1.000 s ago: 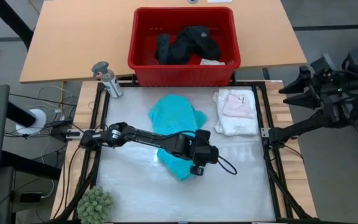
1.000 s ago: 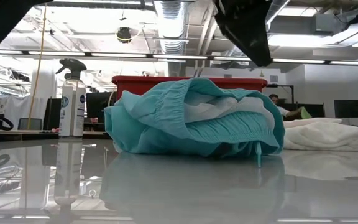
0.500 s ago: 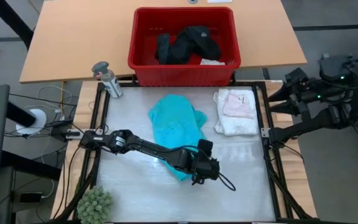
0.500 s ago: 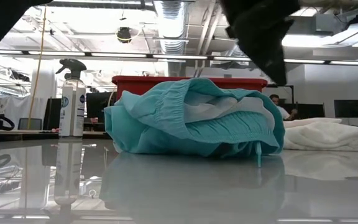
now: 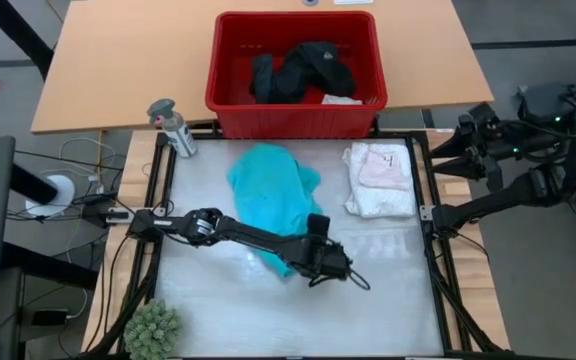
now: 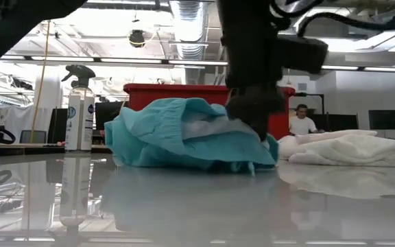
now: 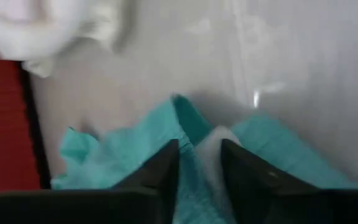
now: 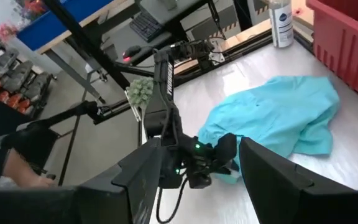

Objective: Fold Laundry from Bin
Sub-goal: Fold the light blue shorts

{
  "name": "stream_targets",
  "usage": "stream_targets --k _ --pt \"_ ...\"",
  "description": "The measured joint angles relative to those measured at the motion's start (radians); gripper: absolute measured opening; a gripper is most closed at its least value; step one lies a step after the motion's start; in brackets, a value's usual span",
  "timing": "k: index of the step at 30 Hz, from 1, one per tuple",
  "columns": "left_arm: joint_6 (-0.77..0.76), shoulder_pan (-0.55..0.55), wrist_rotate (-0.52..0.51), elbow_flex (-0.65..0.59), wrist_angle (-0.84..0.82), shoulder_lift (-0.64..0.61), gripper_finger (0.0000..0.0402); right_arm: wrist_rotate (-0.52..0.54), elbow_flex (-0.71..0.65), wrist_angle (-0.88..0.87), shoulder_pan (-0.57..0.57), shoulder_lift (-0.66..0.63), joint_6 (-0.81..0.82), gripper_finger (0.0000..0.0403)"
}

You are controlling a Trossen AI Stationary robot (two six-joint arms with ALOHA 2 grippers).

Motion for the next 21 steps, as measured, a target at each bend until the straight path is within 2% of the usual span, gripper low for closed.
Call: stream_targets --k 4,10,13,15,17,21 --pt "-0.053 0.031 0.023 0.005 -0.008 -0.061 0.0017 0.000 0.000 0.017 0.000 0.002 0.001 0.0239" --pt "-0.118 0.082 0.067 -0.001 -0.116 -0.043 0.0001 0.000 0.000 0.007 0.000 0.002 0.020 0.0239" --pt "-0.148 0.097 0.143 0.001 -0.167 -0.113 0.0000 0.050 -0.023 -0.064 0.000 -0.003 0.000 0.0239" --pt "-0.159 0.097 0.206 0.003 -0.192 -0.182 0.0000 0.103 -0.086 -0.134 0.000 -0.026 -0.006 0.0239" --pt "-0.114 0.088 0.244 0.003 -0.211 -0.257 0.0000 0.125 -0.199 -0.129 0.002 -0.057 -0.011 0.0239" --pt "0.049 0.042 0.362 -0.006 -0.228 -0.411 0.0000 0.140 -0.496 0.048 0.041 -0.167 -0.052 0.0239"
